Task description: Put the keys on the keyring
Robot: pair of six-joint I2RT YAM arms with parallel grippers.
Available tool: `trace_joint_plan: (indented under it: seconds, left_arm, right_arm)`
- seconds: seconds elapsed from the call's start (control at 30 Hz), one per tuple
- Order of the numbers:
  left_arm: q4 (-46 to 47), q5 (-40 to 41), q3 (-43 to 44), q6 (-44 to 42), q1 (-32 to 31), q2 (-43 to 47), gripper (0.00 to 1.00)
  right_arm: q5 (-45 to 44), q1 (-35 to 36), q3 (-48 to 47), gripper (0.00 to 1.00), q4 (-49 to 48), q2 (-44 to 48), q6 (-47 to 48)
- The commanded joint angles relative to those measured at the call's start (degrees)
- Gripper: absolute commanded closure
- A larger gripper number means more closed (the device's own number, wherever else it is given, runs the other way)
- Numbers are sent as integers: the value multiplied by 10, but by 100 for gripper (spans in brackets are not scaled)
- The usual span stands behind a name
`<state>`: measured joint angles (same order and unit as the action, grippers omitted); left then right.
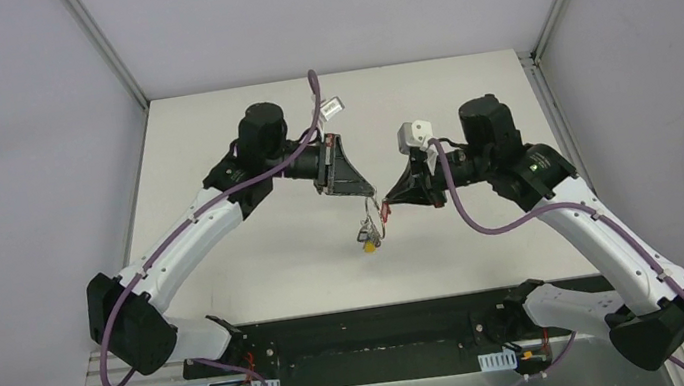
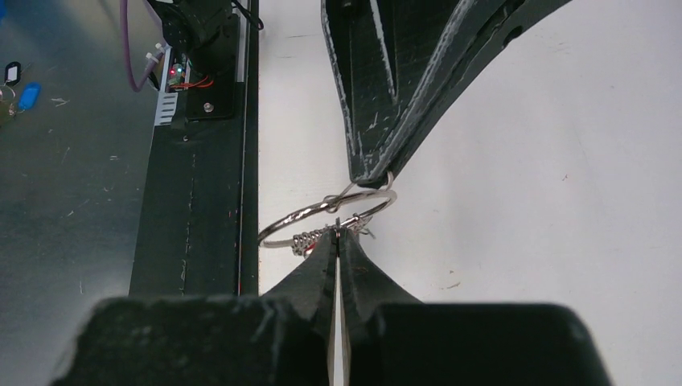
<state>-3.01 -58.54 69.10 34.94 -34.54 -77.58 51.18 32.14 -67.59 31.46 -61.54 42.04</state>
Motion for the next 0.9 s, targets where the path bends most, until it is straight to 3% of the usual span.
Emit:
trace_joint_plan:
  seconds: [0.0,0.3,0.87]
  left_arm:
    - [66,-30,-4,32,-18,3,100]
    - [94,-38,-13,47,-21,-11,100]
    - [57,-34,-5,12,-21,-7,100]
  right_arm:
    - [12,6,0,100,-34,2,10]
    - [-10,8,10,100,-33,13,26]
    - [-11,7,10,100,-17,25,44]
